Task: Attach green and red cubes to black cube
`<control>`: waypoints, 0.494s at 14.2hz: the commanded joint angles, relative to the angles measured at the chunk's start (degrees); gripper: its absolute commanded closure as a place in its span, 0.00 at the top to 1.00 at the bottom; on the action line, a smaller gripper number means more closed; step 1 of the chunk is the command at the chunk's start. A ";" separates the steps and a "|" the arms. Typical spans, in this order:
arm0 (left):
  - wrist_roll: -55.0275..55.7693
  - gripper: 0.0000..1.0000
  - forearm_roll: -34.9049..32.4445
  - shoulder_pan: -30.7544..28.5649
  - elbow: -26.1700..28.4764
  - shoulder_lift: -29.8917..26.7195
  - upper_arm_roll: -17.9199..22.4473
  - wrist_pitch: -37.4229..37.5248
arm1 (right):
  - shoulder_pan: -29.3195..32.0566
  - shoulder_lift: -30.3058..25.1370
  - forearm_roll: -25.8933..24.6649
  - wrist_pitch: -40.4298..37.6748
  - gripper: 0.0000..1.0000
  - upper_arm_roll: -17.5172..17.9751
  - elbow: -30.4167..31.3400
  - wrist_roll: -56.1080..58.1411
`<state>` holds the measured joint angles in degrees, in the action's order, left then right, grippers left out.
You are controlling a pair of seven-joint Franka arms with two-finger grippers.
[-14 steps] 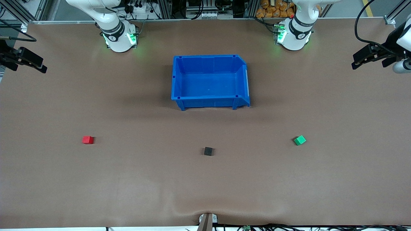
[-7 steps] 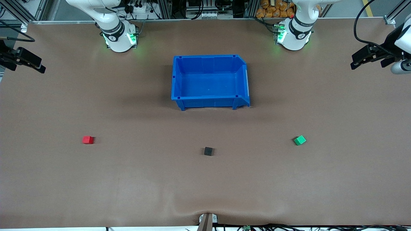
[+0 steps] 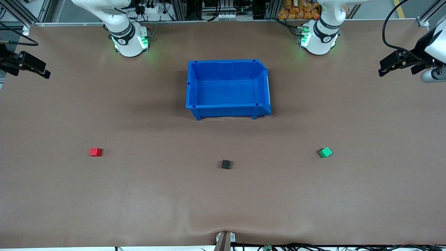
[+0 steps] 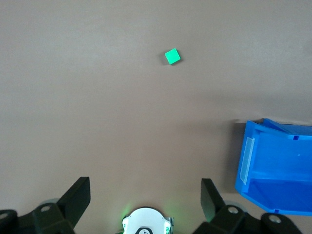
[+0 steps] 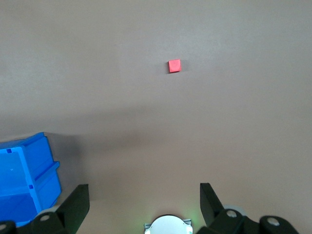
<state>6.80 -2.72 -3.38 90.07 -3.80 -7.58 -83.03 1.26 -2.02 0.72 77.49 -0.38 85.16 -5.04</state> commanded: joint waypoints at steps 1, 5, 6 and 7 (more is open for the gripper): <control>-1.00 1.00 0.08 -0.66 -1.04 1.16 -0.07 -0.81 | 0.76 0.09 0.86 -0.85 1.00 0.21 -0.08 0.47; -1.00 1.00 -0.27 -0.48 -0.60 1.60 0.11 -0.81 | 1.11 0.35 0.86 -0.94 1.00 0.21 0.19 0.56; -0.39 1.00 -0.27 -0.48 -0.43 1.86 0.11 -0.90 | 1.11 0.53 0.86 -0.85 1.00 0.21 0.27 0.47; 0.23 1.00 -0.18 -0.48 -0.34 2.56 0.19 -1.07 | 1.11 0.88 0.86 -0.85 1.00 0.21 0.27 0.47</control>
<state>6.81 -2.72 -3.51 90.07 -2.08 -7.28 -83.82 1.49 -1.43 0.72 76.92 -0.47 85.23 -5.04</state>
